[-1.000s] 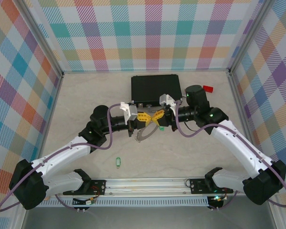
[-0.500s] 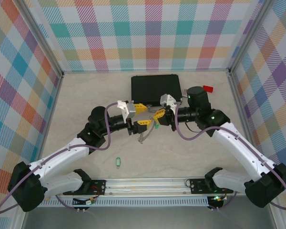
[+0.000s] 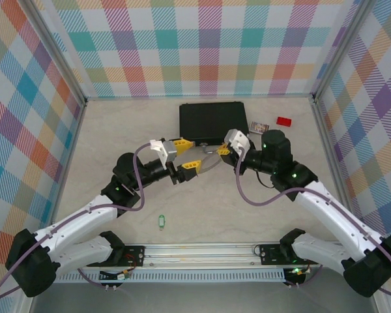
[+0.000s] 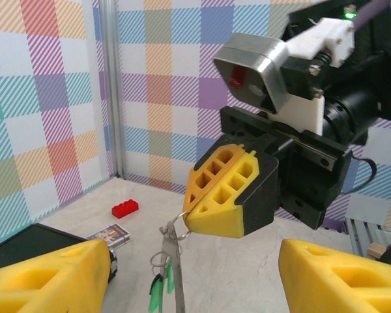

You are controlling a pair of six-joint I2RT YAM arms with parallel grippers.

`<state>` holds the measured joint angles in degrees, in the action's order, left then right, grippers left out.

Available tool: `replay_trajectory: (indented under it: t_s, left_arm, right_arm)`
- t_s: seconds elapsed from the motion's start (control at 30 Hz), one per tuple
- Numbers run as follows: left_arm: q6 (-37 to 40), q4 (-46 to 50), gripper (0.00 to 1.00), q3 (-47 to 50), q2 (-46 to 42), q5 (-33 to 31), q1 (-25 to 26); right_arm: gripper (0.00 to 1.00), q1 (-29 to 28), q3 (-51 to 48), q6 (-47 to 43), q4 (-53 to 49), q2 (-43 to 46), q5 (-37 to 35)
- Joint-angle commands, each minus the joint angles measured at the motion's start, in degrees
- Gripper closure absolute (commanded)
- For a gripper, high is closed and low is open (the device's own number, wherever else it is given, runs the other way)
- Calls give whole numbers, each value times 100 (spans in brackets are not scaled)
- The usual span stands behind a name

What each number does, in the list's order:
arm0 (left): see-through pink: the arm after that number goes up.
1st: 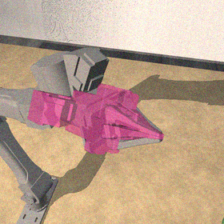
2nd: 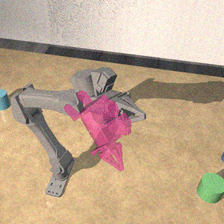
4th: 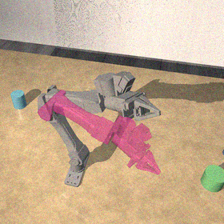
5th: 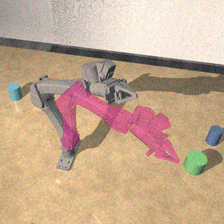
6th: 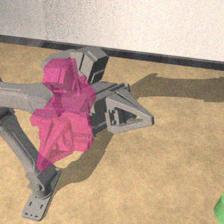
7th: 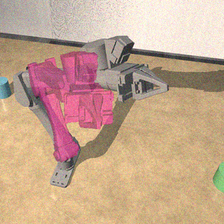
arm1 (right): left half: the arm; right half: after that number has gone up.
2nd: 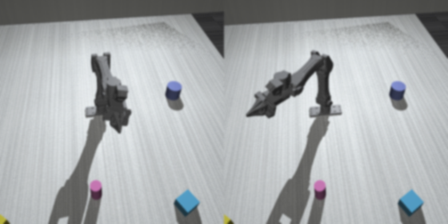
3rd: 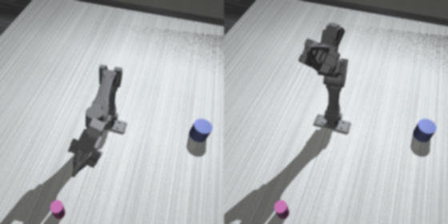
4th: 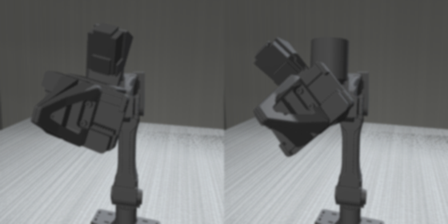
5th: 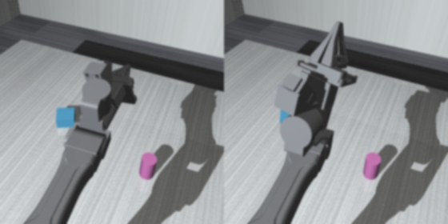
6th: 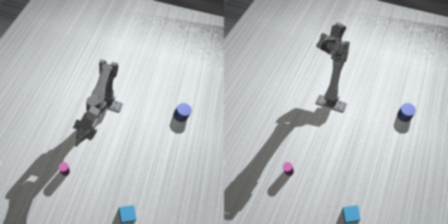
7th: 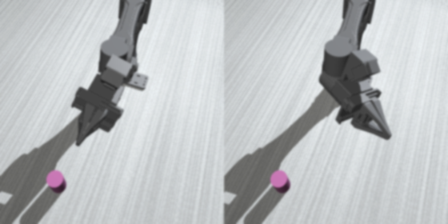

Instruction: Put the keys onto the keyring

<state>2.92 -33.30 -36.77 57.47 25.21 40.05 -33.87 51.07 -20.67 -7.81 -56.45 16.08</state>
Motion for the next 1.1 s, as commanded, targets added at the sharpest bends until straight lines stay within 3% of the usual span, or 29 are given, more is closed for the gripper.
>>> replay_trajectory:
  t_s: [0.0, 0.27, 0.53, 0.87, 1.03, 1.07]
  left_arm:
    - [-262, -423, 32, 127, 174, 65, 57]
    - [-418, -639, 42, -9, 847, 248, 108]
    - [-78, -436, 42, -229, 1051, 20, 122]
    - [282, -279, 34, -84, 497, -475, 117]
    - [285, -39, 39, -291, 781, 76, 115]
    - [234, -32, 43, -333, 862, 223, 122]
  right_arm:
    - [100, -50, -285, -77, 1316, 352, -803]
    - [100, -58, -343, 38, 1411, 487, -609]
    - [100, -59, -274, 98, 1216, 486, -124]
    - [100, -59, -213, 176, 1098, 405, 89]
    - [100, -59, -203, 221, 1141, 382, 47]
    - [100, -59, -211, 221, 1153, 382, 29]
